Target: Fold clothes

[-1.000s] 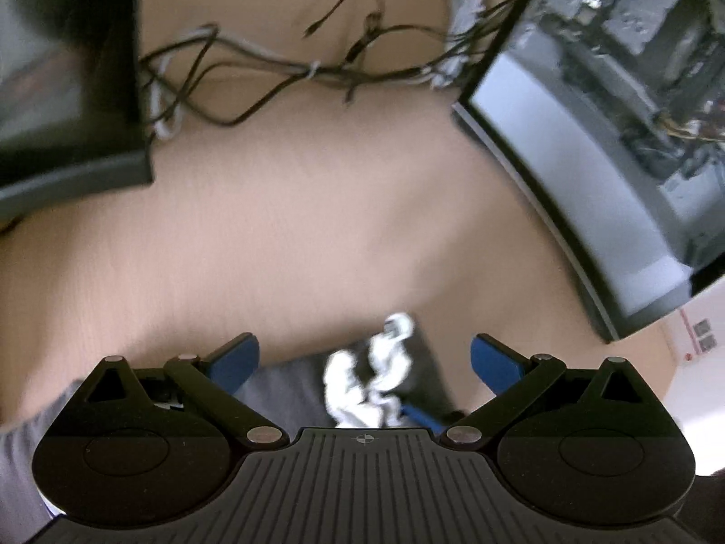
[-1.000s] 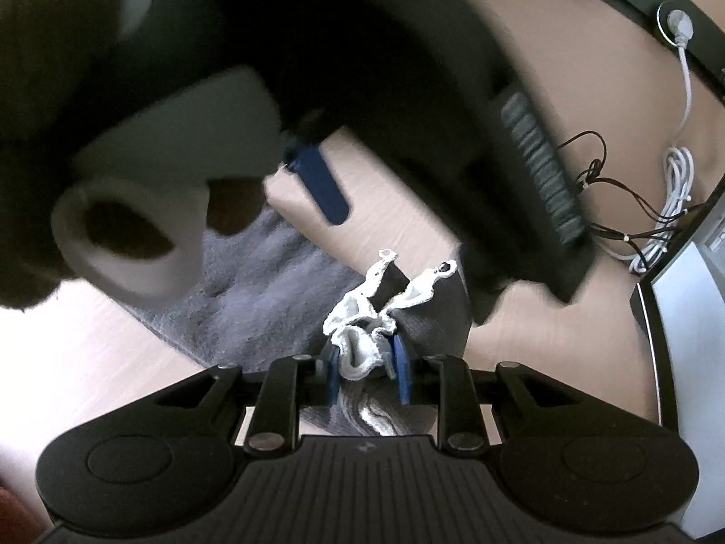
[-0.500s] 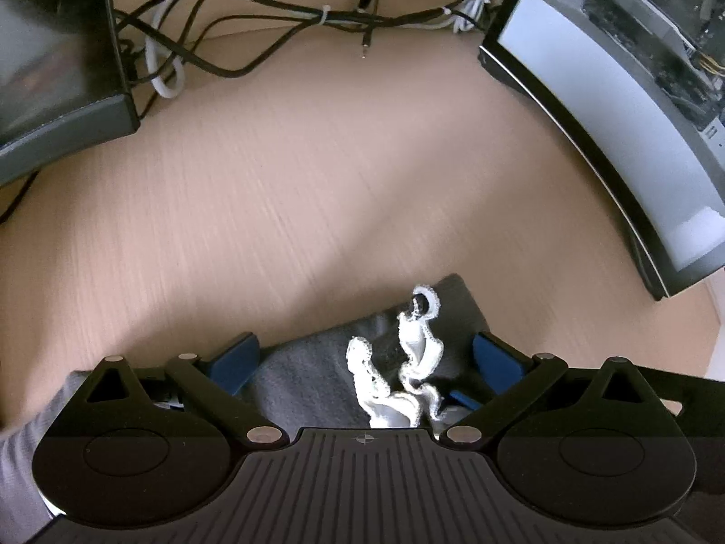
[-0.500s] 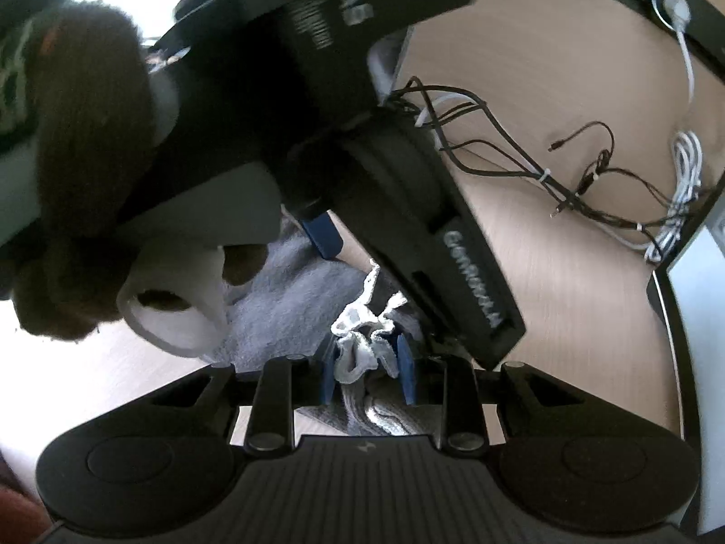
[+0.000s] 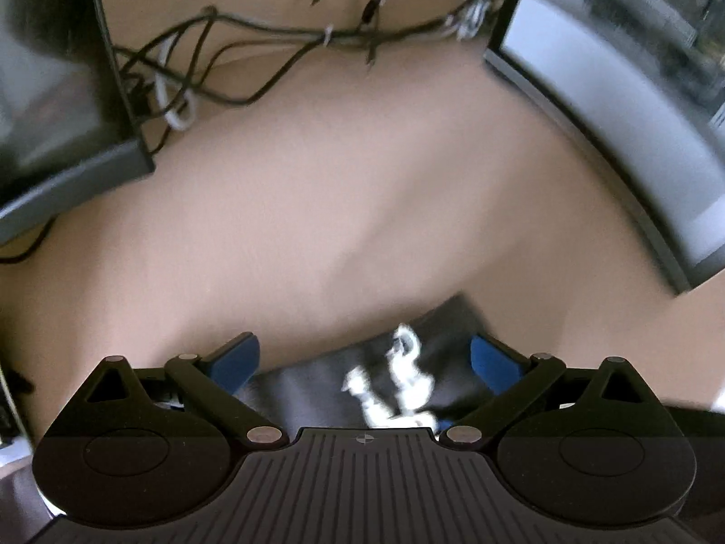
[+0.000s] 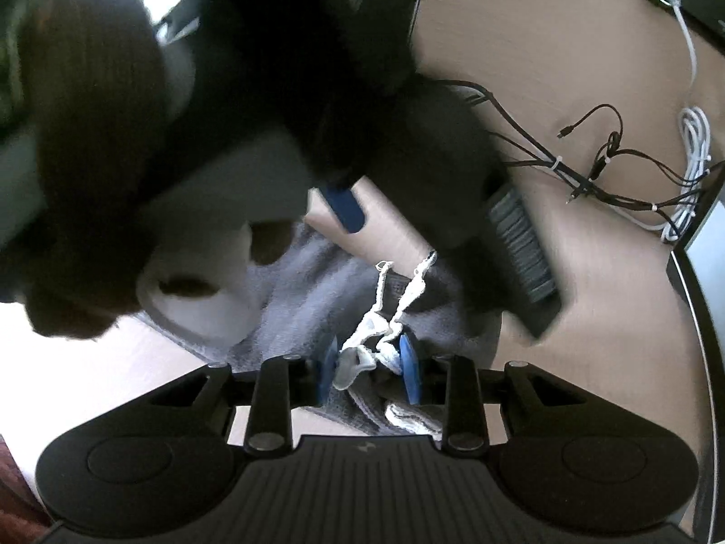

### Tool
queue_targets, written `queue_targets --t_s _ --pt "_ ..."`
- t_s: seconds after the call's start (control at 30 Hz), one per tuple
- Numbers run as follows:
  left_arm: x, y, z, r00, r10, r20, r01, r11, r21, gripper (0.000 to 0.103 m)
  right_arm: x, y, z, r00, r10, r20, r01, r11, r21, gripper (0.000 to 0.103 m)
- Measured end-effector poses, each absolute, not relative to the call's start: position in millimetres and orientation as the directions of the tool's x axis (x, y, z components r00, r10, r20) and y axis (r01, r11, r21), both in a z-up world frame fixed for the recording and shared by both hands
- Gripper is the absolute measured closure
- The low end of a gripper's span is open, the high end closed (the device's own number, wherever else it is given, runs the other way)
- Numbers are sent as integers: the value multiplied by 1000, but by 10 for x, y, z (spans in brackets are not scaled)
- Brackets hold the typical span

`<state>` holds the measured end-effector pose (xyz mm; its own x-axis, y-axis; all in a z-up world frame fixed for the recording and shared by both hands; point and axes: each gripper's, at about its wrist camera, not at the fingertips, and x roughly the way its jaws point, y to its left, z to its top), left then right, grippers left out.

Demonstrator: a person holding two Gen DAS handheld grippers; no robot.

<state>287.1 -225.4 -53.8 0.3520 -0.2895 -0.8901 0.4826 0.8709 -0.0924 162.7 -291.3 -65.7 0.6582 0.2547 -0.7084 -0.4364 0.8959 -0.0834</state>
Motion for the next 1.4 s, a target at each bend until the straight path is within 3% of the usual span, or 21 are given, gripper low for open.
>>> queue_targets --t_s 0.2,0.33,0.57,0.9,1.1,1.23,1.4 --pt "2867 -2177 -529 396 -250 -884 470 882 -39 0 1401 -3343 -464 637 333 -695 -377 921 96 73" --pt "2884 -2083 -562 378 -266 -887 438 895 -82 0 1381 -3792 -585 638 362 -680 -105 915 390 73" --pt "2883 -2021 -584 367 -270 -890 424 900 -98 0 1921 -3966 -741 672 399 -624 140 759 636 71" --pt "2833 -1885 -594 379 -278 -883 404 908 -112 0 1718 -3453 -953 610 408 -679 122 799 589 60" --pt "2804 -1776 -561 377 -307 -874 379 912 -156 1 1732 -3358 -860 607 377 -699 80 846 526 70" --pt "2771 -1709 -518 375 -322 -870 358 915 -184 1 1683 -2981 -655 644 248 -723 -108 966 235 70" --pt "2704 -1520 -433 399 -306 -864 308 933 -189 1 1530 -2478 -602 694 146 -705 -288 954 -86 70"
